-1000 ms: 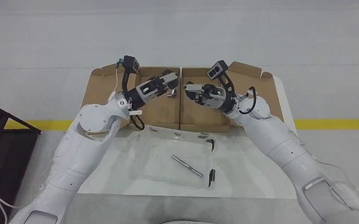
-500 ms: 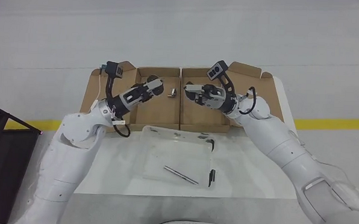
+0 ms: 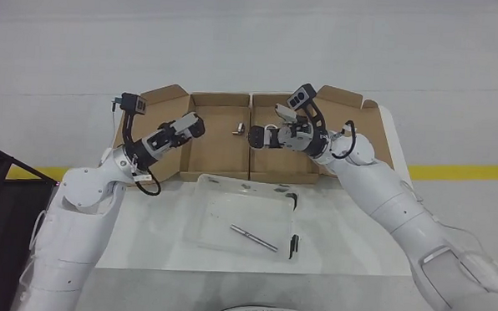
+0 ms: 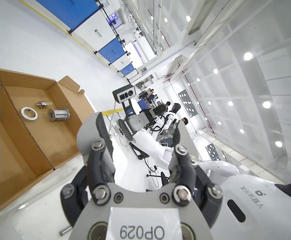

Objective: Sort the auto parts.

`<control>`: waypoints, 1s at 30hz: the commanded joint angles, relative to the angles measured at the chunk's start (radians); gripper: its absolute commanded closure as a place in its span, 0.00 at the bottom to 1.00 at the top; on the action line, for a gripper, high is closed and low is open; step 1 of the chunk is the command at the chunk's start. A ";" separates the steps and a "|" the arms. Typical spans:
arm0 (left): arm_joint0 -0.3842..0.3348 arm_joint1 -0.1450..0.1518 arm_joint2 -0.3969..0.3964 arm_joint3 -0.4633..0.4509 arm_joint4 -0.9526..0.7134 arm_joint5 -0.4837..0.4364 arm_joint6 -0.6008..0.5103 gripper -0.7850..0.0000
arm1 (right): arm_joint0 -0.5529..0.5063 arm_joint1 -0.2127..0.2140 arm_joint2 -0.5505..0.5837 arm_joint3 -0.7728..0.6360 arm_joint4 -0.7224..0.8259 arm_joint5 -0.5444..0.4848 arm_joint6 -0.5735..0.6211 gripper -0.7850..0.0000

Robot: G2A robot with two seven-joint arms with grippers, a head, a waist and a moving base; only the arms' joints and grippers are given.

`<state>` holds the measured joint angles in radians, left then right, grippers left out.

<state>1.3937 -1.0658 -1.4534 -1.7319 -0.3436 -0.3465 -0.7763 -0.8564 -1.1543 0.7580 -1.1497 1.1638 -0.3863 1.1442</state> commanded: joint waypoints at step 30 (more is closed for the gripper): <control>0.100 0.021 -0.100 -0.019 0.072 -0.079 -0.087 0.00 | -0.176 0.082 0.092 -0.372 -0.914 0.031 -0.224 0.37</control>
<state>1.4924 -1.0458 -1.5541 -1.7465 -0.2857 -0.4314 -0.8607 -1.0223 -1.0755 0.8457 -1.5064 0.2900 -0.3555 0.9225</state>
